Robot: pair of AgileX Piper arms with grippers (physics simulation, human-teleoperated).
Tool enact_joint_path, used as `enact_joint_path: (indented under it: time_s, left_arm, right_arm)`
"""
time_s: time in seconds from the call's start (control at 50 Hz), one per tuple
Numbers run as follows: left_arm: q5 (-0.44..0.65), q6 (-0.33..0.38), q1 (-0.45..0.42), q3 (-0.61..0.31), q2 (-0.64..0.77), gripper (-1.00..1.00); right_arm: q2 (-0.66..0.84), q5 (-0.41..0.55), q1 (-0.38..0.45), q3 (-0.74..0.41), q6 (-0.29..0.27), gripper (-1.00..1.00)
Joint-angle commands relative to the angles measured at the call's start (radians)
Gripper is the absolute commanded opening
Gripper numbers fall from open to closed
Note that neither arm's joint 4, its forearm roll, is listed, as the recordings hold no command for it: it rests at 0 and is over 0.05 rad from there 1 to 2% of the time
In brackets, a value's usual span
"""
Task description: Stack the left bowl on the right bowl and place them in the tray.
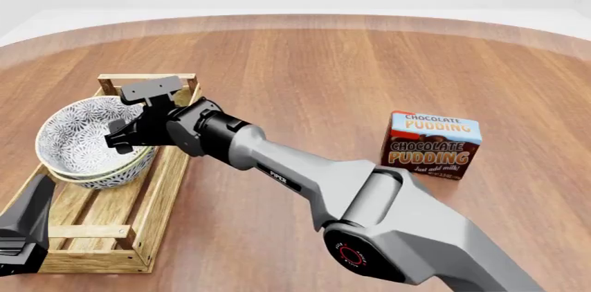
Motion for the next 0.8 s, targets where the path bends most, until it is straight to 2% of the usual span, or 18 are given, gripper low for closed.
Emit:
enact_joint_path:
  time_s: [0.02,0.28,0.48,0.7,0.74,0.76,0.8]
  left_arm:
    - [0.0,0.0,0.0,0.0,0.0,1.0]
    - [0.0,0.0,0.0,0.0,0.0,1.0]
    - [0.0,0.0,0.0,0.0,0.0,1.0]
    - [0.0,0.0,0.0,0.0,0.0,1.0]
    - [0.0,0.0,0.0,0.0,0.0,1.0]
    - [0.0,0.0,0.0,0.0,0.0,1.0]
    - [0.0,0.0,0.0,0.0,0.0,1.0]
  right_arm:
    - [-0.003,0.003,0.004,0.0,-0.005,1.0]
    - [-0.076,0.022,-0.025,0.046,-0.013,1.0]
    - [-0.076,0.07,-0.035,0.004,-0.017,1.0]
    - [-0.191,0.069,-0.051,0.085,-0.035,1.0]
    - [-0.215,0.074,-0.067,0.096,-0.08,1.0]
    - [-0.258,0.04,-0.067,0.153,-0.084,1.0]
    - [-0.303,0.026,-0.086,0.201,-0.132,1.0]
